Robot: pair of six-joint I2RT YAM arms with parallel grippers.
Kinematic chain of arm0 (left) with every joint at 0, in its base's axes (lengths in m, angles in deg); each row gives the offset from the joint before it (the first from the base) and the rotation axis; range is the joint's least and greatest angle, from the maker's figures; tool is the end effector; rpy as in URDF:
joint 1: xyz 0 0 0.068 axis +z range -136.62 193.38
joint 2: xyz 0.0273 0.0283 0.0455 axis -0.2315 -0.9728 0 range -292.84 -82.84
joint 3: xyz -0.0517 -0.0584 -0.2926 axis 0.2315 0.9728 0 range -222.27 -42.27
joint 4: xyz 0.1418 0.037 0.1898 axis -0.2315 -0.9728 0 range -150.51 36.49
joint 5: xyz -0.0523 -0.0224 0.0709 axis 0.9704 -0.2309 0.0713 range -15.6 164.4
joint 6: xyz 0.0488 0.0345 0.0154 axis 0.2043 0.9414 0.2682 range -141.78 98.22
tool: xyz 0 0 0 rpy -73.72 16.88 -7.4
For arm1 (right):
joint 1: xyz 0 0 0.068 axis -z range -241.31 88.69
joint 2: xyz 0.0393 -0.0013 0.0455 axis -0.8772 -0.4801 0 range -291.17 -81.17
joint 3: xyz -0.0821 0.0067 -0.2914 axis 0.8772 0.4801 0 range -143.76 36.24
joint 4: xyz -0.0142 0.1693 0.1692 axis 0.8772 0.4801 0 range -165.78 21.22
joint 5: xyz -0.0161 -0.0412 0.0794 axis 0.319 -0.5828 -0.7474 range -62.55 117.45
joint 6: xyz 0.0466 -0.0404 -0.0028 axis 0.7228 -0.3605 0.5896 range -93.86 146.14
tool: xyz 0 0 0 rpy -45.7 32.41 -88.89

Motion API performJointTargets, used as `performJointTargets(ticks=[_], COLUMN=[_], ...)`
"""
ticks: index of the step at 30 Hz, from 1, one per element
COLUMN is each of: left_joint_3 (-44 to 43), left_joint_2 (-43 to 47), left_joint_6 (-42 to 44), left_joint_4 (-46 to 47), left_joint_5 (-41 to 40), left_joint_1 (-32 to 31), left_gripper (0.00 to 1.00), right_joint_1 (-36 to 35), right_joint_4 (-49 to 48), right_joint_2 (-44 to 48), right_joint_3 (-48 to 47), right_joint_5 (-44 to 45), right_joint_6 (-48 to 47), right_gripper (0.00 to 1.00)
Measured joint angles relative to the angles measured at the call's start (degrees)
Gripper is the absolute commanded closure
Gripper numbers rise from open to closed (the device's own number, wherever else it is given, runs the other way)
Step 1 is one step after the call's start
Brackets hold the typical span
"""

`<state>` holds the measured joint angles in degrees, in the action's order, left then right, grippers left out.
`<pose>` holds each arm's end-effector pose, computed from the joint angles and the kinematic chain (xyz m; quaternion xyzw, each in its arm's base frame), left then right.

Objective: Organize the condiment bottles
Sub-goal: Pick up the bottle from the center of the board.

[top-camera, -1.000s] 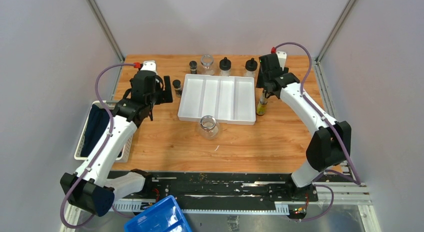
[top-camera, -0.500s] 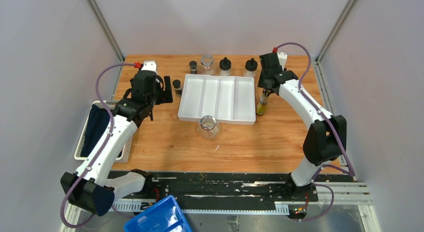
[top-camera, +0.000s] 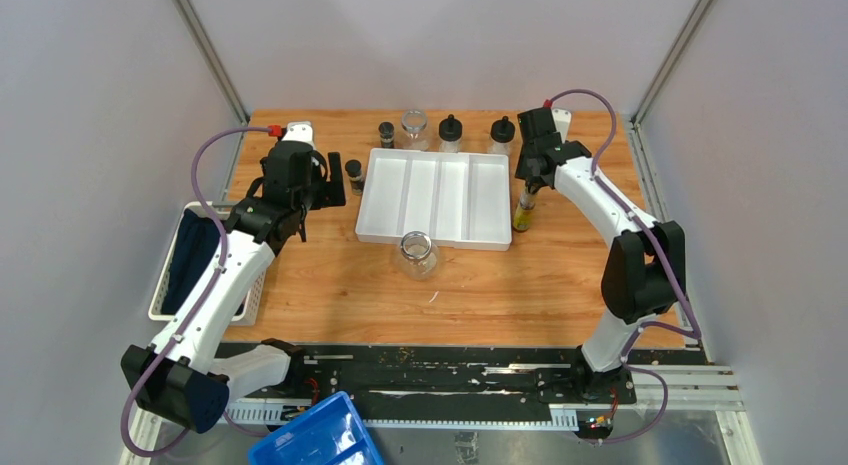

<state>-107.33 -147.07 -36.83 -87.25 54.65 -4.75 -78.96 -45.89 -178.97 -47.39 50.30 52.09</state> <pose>0.2060 -0.0509 0.3783 -0.0586 0.8673 0.0099 0.4942 0.3616 0.0961 0.3282 0.1424 0.8945 -0.0273 0.4230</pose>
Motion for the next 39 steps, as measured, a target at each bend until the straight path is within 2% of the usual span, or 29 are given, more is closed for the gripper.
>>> performJointTargets(ticks=[5,10,13,39], left_joint_3=[0.0,0.0,0.0,0.0], left_joint_2=[0.0,0.0,0.0,0.0], left_joint_6=[0.0,-0.1,-0.2,-1.7], left_joint_4=[0.0,0.0,0.1,0.2], left_joint_5=[0.0,0.0,0.0,1.3], left_joint_1=[0.0,0.0,0.0,0.0], left_gripper=[0.00,0.00,0.00,0.00], right_joint_1=[0.2,0.5,0.7,1.0], right_joint_4=[-0.3,-0.4,-0.6,-1.0], right_joint_2=[-0.7,-1.0,-1.1,-1.4], right_joint_3=[-0.1,-0.3,-0.5,-0.9], right_joint_5=[-0.6,-1.0,-1.2,-1.0], right_joint_6=[0.0,0.1,0.0,-4.1], right_gripper=[0.63,0.87,0.99,1.00])
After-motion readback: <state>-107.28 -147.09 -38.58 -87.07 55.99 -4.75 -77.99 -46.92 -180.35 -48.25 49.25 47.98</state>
